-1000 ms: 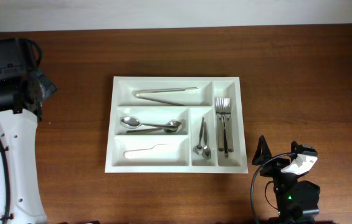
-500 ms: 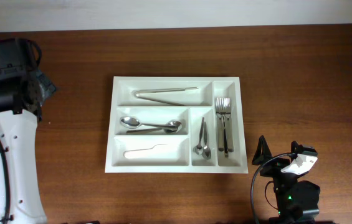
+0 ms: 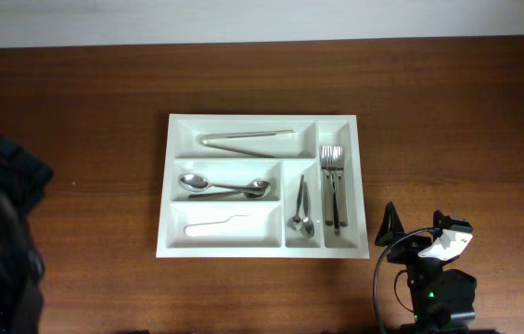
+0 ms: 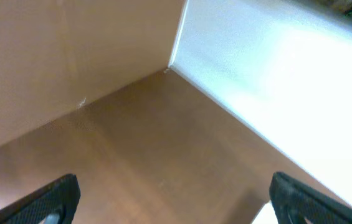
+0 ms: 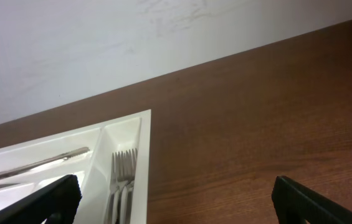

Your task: Pack container

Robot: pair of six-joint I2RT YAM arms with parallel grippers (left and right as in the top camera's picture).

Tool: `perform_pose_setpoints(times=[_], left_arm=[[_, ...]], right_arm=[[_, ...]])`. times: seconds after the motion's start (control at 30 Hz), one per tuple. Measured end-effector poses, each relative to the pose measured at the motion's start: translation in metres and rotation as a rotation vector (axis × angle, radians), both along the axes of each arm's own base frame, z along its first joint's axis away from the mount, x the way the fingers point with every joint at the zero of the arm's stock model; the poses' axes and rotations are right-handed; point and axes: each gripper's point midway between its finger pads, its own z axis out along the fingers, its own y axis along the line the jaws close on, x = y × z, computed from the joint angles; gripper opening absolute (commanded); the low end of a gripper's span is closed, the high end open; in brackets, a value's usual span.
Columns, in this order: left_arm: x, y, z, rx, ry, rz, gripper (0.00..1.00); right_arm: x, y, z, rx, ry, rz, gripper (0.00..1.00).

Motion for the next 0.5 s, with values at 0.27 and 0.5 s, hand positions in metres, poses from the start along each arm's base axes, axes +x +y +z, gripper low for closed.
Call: perform_pose_setpoints(times=[0.27, 0.5], left_arm=[[0.042, -0.037, -0.019, 0.170, -0.234, -0.247, 0.99], [0.043, -0.057, -0.117, 0.185, -0.178, -0.384, 0.99]], right_arm=[[0.000, 0.000, 0.000, 0.000, -0.002, 0.000, 0.99], [0.000, 0.000, 0.000, 0.000, -0.002, 0.000, 0.99]])
